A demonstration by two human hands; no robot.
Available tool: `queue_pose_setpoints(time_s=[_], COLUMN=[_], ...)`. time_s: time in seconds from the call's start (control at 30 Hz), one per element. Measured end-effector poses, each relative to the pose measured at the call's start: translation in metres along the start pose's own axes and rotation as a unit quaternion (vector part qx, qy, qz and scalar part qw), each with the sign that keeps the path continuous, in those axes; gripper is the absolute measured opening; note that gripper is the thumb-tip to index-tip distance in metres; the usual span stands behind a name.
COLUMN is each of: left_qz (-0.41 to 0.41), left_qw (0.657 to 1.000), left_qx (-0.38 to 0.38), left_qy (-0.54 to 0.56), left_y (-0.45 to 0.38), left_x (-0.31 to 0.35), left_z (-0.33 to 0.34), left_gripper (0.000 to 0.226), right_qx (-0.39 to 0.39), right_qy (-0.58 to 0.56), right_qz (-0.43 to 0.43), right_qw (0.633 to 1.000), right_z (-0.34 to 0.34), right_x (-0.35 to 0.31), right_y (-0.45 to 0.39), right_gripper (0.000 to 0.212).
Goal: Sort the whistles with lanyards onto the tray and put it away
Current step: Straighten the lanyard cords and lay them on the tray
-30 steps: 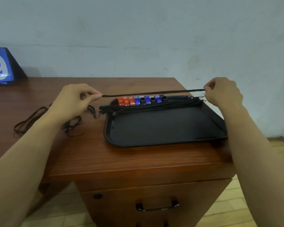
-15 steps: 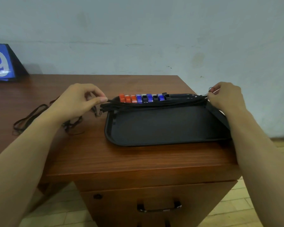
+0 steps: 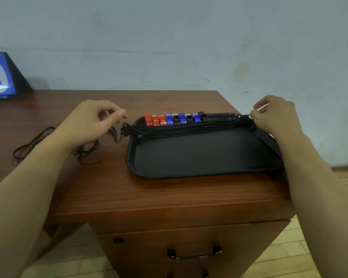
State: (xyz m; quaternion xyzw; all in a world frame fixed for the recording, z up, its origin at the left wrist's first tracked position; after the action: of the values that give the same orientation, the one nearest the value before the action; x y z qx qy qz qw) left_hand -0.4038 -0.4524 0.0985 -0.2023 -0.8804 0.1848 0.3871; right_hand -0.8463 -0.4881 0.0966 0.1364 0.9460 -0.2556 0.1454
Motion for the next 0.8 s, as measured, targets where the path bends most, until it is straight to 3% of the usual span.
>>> queue_pose_setpoints(time_s=[0.17, 0.37, 0.8], left_qz=[-0.040, -0.106, -0.102], left_qw=[0.997, 0.984, 0.982], left_qx=[-0.059, -0.140, -0.141], left_qy=[-0.010, -0.013, -0.078], left_y=[0.002, 0.007, 0.004], left_x=[-0.007, -0.019, -0.033], left_z=[0.002, 0.002, 0.006], left_gripper=[0.017, 0.038, 0.030], right_qx=[0.027, 0.041, 0.005], right_qy=[0.005, -0.001, -0.014], right_qz=[-0.075, -0.176, -0.236], right_qw=[0.997, 0.984, 0.972], right_z=[-0.006, -0.005, -0.002], right_x=[-0.012, -0.033, -0.047], right_y=[0.006, 0.012, 0.018], right_gripper=[0.020, 0.016, 0.015])
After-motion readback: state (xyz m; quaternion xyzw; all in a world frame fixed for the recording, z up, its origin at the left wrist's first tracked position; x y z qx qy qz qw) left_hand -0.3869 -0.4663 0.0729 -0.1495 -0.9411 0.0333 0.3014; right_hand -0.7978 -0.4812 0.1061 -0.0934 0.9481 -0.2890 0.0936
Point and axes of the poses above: each hand's wrist, its own y-axis away from the middle knuckle, its own z-axis out of the palm, x = y × z, the point moved 6 cm from there along -y, towards the middle knuckle, and after that the axes turned 14 degrees about y, right-handed, at the moved point
